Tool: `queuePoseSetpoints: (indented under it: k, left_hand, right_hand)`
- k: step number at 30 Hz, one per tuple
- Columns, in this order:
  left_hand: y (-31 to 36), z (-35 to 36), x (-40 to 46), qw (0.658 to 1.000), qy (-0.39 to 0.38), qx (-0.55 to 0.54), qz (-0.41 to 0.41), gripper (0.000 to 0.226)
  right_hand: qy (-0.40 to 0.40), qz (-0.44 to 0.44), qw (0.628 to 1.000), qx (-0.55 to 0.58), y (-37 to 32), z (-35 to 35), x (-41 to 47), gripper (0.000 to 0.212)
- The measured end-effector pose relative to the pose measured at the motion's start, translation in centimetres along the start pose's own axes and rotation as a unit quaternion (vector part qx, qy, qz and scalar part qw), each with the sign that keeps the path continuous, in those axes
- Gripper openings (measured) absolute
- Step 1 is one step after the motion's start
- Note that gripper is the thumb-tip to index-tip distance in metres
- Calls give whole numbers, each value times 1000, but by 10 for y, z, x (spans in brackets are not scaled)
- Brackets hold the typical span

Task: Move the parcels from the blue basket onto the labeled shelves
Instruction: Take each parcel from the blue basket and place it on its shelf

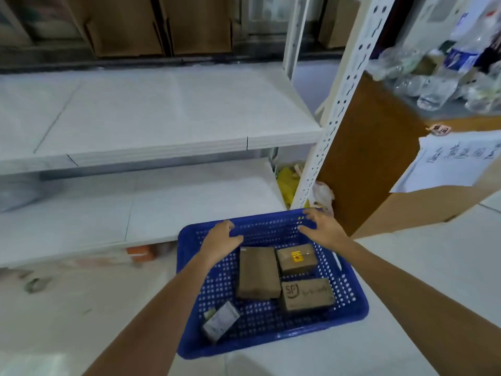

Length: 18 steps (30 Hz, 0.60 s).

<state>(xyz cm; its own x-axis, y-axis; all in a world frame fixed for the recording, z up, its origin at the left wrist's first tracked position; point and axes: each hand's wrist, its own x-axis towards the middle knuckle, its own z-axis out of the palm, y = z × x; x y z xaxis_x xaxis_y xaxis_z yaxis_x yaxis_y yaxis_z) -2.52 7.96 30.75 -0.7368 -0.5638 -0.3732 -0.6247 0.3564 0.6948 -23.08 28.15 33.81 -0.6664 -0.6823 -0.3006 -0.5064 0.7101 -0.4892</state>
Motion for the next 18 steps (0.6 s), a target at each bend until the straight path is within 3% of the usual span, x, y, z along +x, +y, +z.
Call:
queuePoseSetpoints:
  k: [4,8,12,18]
  left_hand:
    - [-91,80,48,998,-39,30,-28,50]
    - [-172,144,97,978,-143,112,-106,91]
    - [-234,192,131,919,-288,216,-163,101]
    - [-273,258,152,827,-352,414,-141,105]
  right_hand:
    - [-33,-8,999,-15,50,109,40,60]
    - [-72,-42,995,-50,71,213,81,45]
    - [-93,-103,984,-112,71,298,114,31]
    - [-126,-158,975,-90,71,345,137,23]
